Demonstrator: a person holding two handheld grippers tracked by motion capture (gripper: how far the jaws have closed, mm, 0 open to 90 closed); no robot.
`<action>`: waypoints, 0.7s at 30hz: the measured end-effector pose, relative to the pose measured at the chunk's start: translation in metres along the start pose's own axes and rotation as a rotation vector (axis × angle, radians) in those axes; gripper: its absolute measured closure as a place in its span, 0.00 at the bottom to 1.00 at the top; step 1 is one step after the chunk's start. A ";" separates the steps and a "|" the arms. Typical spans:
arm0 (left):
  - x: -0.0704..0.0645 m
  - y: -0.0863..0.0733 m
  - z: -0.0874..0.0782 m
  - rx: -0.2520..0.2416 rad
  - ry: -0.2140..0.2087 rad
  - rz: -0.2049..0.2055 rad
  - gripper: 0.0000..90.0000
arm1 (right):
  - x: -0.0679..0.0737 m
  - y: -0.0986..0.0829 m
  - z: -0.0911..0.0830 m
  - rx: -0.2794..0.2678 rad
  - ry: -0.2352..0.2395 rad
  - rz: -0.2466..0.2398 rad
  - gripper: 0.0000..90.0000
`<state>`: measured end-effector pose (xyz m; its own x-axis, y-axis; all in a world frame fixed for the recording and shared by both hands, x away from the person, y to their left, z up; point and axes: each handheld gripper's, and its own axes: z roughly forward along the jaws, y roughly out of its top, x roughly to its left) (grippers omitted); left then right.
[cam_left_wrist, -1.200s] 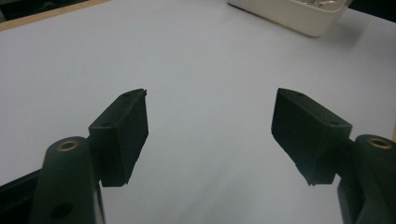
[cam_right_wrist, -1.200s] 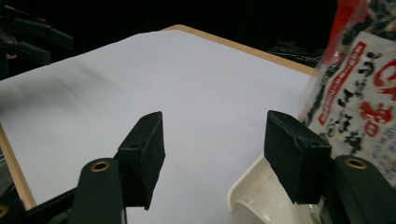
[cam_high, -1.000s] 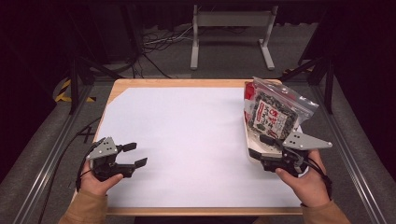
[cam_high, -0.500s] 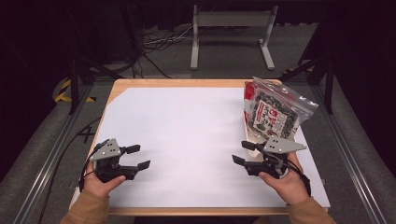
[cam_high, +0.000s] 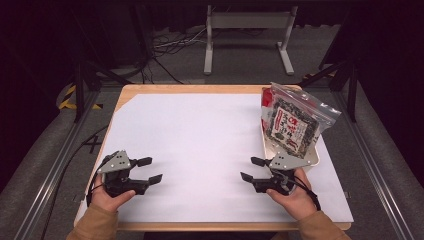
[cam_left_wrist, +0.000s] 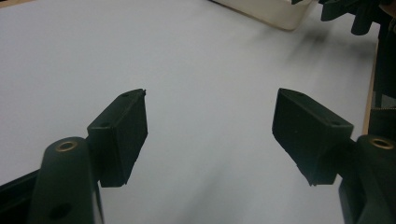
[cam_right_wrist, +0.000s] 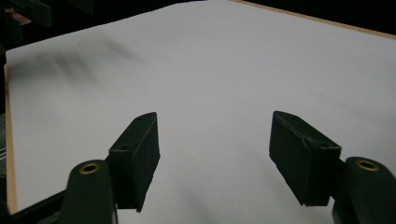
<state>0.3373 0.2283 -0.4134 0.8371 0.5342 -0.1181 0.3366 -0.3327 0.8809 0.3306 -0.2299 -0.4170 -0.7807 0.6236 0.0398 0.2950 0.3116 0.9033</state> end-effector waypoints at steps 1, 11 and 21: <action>0.000 0.000 0.000 0.002 -0.002 0.000 0.30 | 0.000 -0.001 0.002 0.004 -0.007 -0.003 0.37; 0.000 -0.001 0.002 0.008 0.000 0.008 0.30 | 0.004 -0.011 0.014 0.064 -0.048 -0.010 0.37; 0.000 -0.001 0.003 0.012 -0.001 0.005 0.30 | 0.004 -0.018 0.021 0.096 -0.055 -0.003 0.35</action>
<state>0.3381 0.2262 -0.4160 0.8394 0.5314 -0.1145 0.3378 -0.3450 0.8757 0.3337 -0.2178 -0.4419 -0.7513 0.6599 0.0113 0.3460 0.3792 0.8582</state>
